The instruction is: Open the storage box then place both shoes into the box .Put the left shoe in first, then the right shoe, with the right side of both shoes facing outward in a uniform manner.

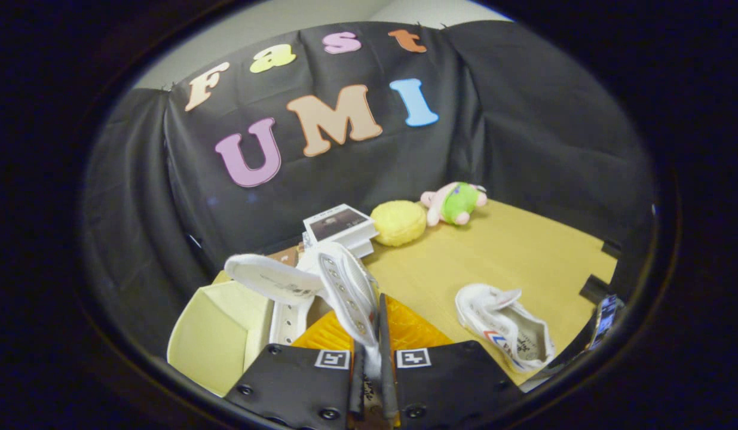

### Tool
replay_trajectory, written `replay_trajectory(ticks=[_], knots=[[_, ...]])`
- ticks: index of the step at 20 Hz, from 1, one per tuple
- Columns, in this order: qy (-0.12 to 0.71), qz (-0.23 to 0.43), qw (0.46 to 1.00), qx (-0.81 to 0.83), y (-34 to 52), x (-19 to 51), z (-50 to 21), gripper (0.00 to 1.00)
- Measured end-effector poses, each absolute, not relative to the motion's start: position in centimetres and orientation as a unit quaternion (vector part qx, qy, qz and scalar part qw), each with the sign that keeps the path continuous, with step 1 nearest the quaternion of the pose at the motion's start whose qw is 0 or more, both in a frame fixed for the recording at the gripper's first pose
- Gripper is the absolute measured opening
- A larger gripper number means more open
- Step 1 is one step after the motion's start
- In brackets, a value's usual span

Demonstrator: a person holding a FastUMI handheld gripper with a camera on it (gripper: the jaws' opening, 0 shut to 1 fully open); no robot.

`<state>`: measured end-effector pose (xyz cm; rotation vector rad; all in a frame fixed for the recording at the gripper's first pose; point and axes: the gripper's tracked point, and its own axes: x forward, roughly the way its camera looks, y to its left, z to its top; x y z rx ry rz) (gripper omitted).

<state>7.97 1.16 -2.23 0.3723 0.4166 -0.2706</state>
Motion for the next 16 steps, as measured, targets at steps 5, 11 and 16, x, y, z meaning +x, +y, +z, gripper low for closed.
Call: replay_trajectory(ticks=[5,11,16], knots=[[0.199,-0.101,0.956,0.191,8.5,10.6,5.1,0.14],[0.317,-0.075,0.920,0.219,16.6,11.2,-2.3,0.14],[0.374,-0.056,0.904,0.200,19.8,12.1,-6.5,0.14]])
